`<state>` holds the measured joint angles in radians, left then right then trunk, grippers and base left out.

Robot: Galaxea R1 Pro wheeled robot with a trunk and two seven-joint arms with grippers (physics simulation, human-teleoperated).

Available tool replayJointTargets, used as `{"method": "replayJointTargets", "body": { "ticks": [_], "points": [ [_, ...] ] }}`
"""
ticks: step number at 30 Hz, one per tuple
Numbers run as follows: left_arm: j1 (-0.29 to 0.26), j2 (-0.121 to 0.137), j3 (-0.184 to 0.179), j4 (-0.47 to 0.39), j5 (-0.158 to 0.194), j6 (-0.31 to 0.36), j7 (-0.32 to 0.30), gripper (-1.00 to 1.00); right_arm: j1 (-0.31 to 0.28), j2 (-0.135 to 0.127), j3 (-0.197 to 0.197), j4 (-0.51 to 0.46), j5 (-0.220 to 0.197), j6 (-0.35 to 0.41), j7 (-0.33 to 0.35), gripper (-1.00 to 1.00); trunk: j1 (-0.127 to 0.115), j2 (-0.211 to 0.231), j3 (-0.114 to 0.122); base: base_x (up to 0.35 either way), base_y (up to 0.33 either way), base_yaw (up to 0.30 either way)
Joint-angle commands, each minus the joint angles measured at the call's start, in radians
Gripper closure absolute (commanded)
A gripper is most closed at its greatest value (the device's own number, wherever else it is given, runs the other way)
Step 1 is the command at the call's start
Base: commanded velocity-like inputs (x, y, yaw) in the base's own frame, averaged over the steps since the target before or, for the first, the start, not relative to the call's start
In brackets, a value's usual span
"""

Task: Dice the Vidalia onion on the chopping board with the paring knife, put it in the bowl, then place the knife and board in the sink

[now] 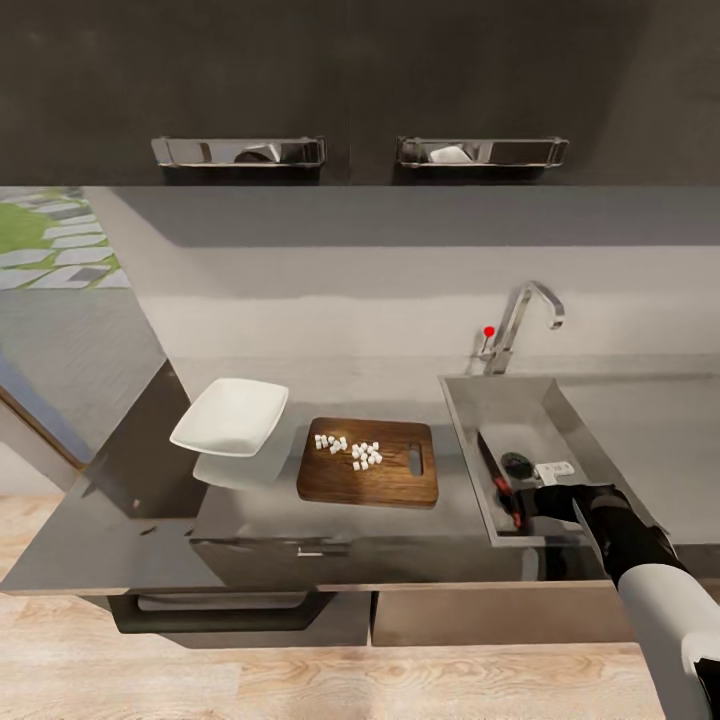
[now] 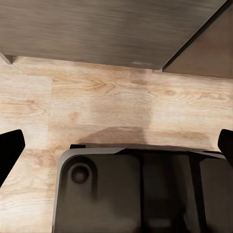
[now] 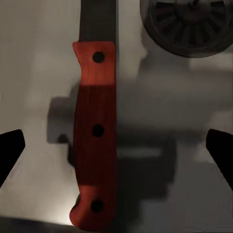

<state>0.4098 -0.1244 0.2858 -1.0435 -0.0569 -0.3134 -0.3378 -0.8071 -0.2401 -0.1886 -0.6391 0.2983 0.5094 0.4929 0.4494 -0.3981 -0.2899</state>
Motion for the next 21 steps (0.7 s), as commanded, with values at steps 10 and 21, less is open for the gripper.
{"method": "replayJointTargets", "body": {
  "ticks": [10,21],
  "points": [
    [-0.001,-0.001,0.004,0.002,-0.005,-0.003,-0.006,-1.0,-0.001,-0.002,-0.03,-0.062,0.012,0.009,0.008,-1.0,0.001,-0.002,-0.002,0.0,0.0,0.0],
    [-0.001,-0.003,0.003,0.015,-0.005,-0.002,-0.006,-1.0,0.0,0.039,-0.071,-0.678,0.01,0.444,0.009,-1.0,0.001,-0.002,-0.002,0.0,0.009,0.0]
  ]
}}
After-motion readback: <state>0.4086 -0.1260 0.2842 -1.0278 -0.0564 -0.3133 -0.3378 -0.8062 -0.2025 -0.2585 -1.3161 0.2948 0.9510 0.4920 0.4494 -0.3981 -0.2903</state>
